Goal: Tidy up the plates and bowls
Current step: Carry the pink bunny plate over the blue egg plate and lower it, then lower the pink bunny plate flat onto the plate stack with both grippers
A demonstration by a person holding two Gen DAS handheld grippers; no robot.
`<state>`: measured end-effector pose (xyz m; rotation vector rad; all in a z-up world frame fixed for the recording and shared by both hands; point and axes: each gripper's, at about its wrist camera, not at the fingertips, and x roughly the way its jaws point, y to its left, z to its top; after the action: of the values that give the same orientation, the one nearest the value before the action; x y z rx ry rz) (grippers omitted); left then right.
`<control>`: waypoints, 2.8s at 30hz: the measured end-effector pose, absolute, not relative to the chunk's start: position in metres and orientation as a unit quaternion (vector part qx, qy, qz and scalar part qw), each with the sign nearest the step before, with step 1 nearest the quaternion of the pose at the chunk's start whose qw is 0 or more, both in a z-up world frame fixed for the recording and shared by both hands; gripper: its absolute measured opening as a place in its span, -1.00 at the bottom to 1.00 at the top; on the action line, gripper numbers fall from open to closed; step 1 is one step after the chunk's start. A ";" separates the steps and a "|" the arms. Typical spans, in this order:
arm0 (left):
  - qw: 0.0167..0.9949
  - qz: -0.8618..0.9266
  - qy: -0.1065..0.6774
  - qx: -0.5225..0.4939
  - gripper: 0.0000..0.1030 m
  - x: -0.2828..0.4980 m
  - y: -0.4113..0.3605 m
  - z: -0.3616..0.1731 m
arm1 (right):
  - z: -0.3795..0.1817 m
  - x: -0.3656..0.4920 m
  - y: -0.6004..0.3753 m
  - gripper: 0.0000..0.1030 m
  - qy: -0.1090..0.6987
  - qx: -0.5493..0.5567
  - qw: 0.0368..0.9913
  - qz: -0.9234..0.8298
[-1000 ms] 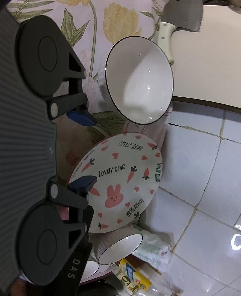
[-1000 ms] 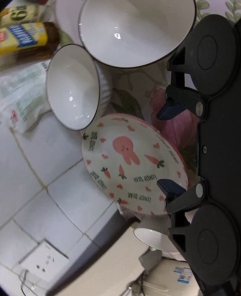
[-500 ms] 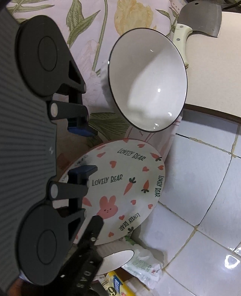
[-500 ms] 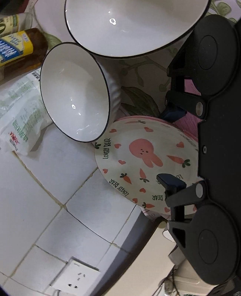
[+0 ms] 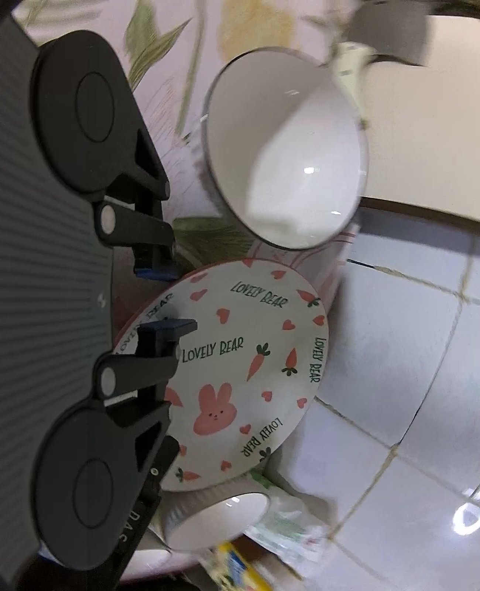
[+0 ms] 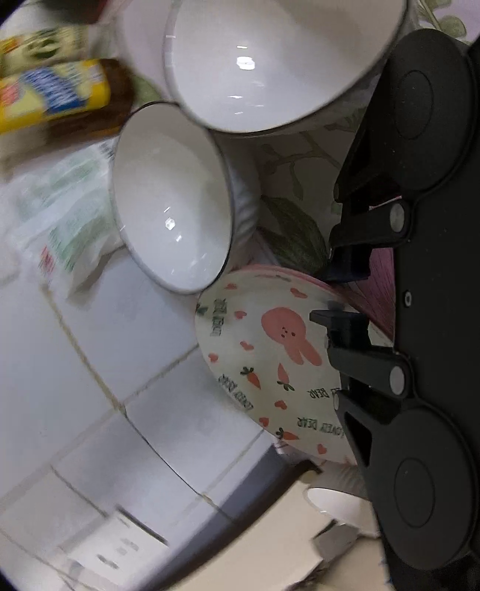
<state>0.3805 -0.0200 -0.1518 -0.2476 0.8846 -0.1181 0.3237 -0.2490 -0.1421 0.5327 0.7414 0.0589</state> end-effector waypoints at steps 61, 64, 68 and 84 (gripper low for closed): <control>0.866 -0.107 0.483 -0.077 -0.63 0.151 -0.053 -0.093 | -0.091 0.099 -0.308 -0.50 0.402 0.277 0.868 0.090; 0.862 -0.111 0.487 -0.081 -0.63 0.155 -0.052 -0.097 | -0.091 0.102 -0.305 -0.50 0.408 0.266 0.870 0.083; 0.853 -0.115 0.501 -0.095 -0.63 0.161 -0.048 -0.101 | -0.094 0.105 -0.307 -0.49 0.409 0.275 0.866 0.083; 0.839 -0.113 0.522 -0.105 -0.63 0.173 -0.041 -0.115 | -0.095 0.117 -0.282 -0.46 0.441 0.206 0.871 0.067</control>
<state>0.1730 -0.0408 -0.1147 -0.2216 1.1031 -0.2388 0.1165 -0.2820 -0.0946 0.4306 0.9212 0.1402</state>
